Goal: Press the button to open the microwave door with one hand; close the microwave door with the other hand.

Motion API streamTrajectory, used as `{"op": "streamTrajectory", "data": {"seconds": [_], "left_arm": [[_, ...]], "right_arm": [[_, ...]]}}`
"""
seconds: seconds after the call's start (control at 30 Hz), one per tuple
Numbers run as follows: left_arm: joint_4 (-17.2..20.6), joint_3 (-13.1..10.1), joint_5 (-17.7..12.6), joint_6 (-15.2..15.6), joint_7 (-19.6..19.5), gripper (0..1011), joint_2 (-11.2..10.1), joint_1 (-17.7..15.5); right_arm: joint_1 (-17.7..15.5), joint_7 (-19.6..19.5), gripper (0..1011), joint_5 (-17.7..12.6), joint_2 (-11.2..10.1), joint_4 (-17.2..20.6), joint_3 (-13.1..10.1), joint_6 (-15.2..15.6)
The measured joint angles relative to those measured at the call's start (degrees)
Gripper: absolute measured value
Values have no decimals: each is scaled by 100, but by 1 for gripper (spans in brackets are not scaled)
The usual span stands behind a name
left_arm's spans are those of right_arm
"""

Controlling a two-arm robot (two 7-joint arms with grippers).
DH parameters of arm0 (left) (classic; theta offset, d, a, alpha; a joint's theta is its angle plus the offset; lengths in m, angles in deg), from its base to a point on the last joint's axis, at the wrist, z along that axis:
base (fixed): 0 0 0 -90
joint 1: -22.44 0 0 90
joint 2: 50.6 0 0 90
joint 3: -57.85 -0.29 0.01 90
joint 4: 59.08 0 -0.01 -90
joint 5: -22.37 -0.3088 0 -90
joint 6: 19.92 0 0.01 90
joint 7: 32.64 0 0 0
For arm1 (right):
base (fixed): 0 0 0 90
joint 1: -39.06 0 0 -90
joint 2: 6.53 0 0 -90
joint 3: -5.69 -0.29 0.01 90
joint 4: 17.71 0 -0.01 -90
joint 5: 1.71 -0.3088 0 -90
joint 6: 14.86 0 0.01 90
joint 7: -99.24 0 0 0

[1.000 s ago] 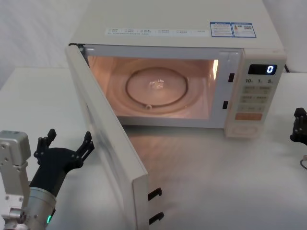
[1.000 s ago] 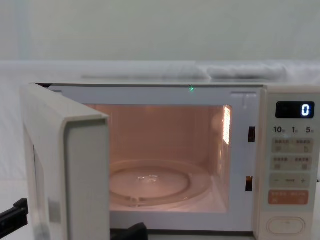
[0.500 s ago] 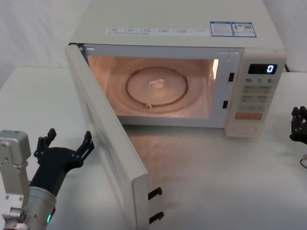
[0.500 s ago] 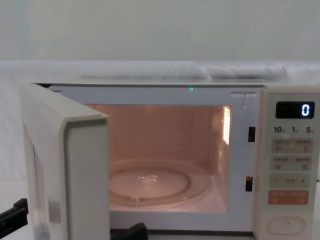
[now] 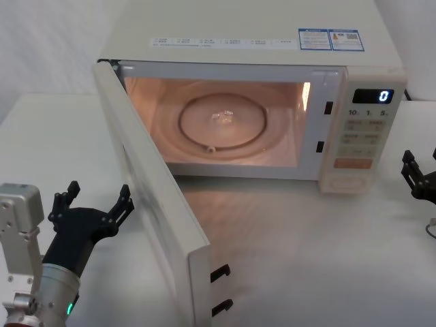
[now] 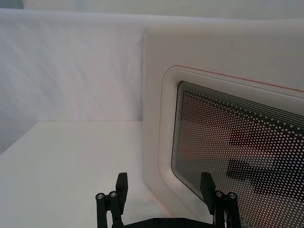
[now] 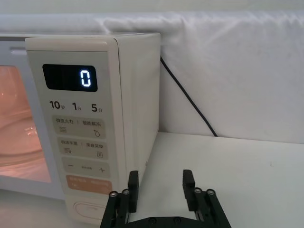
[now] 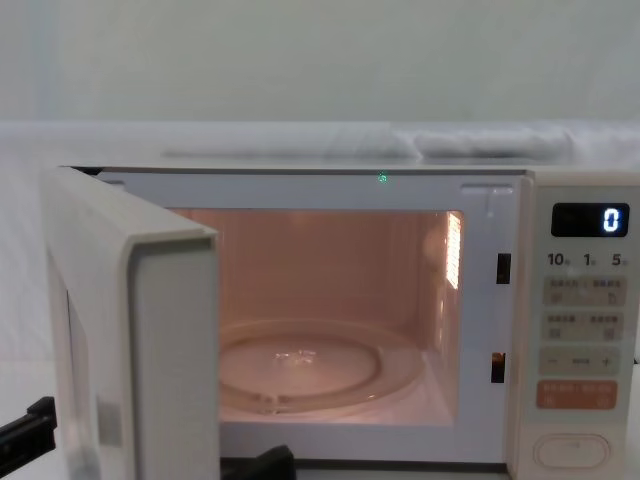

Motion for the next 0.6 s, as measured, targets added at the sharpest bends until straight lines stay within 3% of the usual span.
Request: {"op": "streamTrajectory", "data": {"seconds": [0.47, 0.6], "left_arm": [[0, 0, 0, 0, 0, 1001, -1, 0], [0, 0, 0, 0, 0, 1001, 0, 0]], "right_arm": [[0, -5, 999, 4, 0, -1, 0, 0], [0, -6, 1002, 5, 0, -2, 0, 0]]}}
